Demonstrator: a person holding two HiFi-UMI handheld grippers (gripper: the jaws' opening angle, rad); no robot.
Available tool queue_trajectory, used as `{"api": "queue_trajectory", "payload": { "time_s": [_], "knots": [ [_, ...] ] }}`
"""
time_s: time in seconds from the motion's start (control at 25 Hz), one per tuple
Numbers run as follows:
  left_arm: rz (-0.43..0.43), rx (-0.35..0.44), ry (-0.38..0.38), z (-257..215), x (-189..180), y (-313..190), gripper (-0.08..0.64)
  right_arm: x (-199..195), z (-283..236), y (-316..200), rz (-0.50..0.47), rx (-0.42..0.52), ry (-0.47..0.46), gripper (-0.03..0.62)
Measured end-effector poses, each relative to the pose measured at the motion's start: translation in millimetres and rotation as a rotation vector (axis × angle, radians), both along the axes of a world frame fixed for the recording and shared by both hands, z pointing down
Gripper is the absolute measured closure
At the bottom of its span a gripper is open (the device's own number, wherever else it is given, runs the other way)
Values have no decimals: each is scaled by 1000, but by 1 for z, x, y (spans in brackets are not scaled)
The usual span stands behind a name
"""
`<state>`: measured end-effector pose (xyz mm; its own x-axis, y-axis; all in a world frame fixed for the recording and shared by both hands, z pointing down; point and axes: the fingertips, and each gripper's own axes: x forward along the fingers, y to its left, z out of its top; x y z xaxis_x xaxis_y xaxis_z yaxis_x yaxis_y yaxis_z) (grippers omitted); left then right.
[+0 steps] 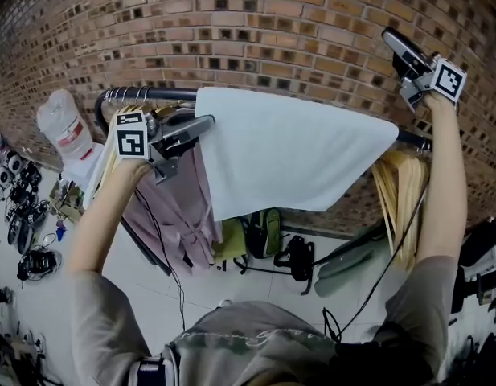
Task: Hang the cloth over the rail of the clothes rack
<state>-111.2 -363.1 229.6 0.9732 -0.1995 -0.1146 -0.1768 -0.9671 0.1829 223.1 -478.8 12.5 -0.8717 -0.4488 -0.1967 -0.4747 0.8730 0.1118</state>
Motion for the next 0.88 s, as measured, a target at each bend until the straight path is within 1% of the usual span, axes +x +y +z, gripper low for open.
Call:
{"api": "queue_trajectory", "payload": {
  "time_s": [0.12,0.2,0.28,0.36,0.48,0.56,0.64,0.72,0.8,0.88],
  "knots": [
    [-4,4,-10,3,-1,0,540,-3,-22,46,-56,49,-31,330],
    [-2,6,-1,2,-1,1,540,-14,-17,84,-117,42,-31,330],
    [11,19,13,0,-2,5,540,-27,0,121,-164,14,-17,330],
    [26,33,28,-2,-3,7,540,-40,23,152,-178,8,17,330],
    [31,41,46,-2,-5,8,540,-52,61,189,-155,81,104,331],
    [29,38,50,0,-4,8,540,-54,88,208,-148,104,149,331],
    [25,49,38,0,-3,7,540,-53,112,223,-155,93,178,331],
    [16,78,21,-1,-4,8,540,-51,128,229,-166,83,175,331],
    [12,94,22,-3,-6,8,540,-45,141,227,-173,24,114,331],
    [13,92,29,-1,-4,7,540,-34,160,215,-140,-61,67,331]
  ]
}}
